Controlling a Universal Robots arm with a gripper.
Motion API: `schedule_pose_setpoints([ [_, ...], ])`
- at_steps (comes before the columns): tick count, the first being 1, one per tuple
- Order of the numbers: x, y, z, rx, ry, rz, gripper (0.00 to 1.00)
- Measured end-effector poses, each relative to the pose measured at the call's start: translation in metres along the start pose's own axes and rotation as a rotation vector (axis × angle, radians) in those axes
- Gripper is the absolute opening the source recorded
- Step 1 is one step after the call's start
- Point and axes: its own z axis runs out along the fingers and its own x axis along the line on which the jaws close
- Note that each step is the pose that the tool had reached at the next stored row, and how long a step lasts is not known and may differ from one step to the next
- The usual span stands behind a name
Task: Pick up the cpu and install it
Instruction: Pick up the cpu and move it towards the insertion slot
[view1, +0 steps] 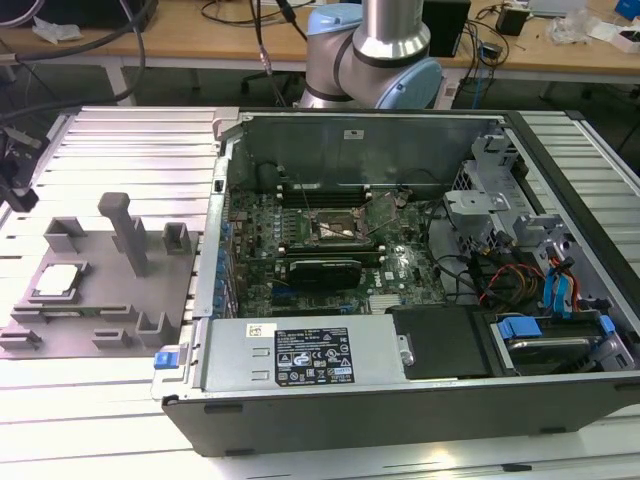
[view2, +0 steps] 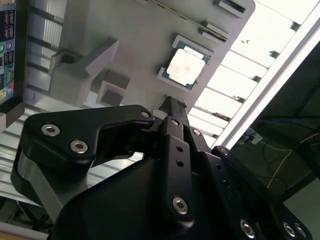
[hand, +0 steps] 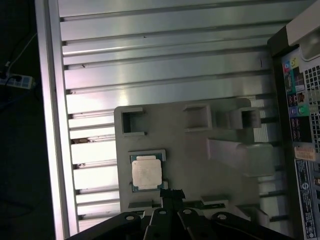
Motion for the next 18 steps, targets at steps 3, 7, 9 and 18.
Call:
schedule_pose_setpoints([
  [3, 0.0009, -0.0001, 0.0019, 0.0, 0.0, 0.0, 0.11],
  [7, 0.0021, -0.0003, 0.0039, 0.0001, 0.0001, 0.0, 0.11],
  [9, 0.0023, -0.0004, 0.0046, 0.0001, 0.0, 0.0, 0.11],
  [18, 0.004, -0.0007, 0.0087, 0.0001, 0.0001, 0.0, 0.11],
])
